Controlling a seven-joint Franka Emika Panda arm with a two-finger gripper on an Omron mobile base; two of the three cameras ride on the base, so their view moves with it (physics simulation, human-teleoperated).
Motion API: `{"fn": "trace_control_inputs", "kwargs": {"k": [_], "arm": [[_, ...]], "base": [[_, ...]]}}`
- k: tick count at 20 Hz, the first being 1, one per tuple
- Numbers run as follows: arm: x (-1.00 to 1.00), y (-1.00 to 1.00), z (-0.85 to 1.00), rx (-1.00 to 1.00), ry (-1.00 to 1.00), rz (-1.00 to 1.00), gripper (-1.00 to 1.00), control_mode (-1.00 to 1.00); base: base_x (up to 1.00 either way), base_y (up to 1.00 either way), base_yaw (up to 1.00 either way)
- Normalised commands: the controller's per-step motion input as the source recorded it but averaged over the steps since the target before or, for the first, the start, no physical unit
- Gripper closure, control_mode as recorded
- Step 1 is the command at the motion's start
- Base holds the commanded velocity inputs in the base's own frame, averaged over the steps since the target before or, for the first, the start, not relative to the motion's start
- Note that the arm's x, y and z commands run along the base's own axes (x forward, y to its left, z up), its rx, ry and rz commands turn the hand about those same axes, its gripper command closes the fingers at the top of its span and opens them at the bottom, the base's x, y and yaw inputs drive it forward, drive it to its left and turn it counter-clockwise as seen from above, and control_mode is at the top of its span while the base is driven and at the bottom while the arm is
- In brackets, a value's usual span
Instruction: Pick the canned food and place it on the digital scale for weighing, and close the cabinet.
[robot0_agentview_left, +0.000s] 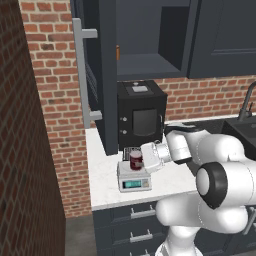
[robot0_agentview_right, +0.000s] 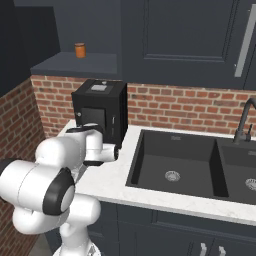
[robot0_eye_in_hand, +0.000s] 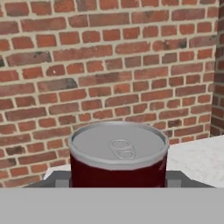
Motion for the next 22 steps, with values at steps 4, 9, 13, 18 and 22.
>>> {"fn": "trace_control_inputs", "kwargs": {"k": [4, 9, 13, 18, 22], "arm": [[-0.02, 0.00, 0.00, 0.00, 0.00, 0.00, -1.00, -1.00], [0.00, 0.00, 0.00, 0.00, 0.00, 0.00, -1.00, -1.00], [0.00, 0.00, 0.07, 0.00, -0.01, 0.00, -1.00, -1.00], [-0.01, -0.19, 0.10, 0.00, -0.02, 0.00, -1.00, -1.00], [0.00, -0.24, 0.00, 0.00, 0.00, 0.00, -1.00, -1.00]], "base": [[0.00, 0.00, 0.00], [0.00, 0.00, 0.00], [0.00, 0.00, 0.00], [0.00, 0.00, 0.00], [0.00, 0.00, 0.00]]}}
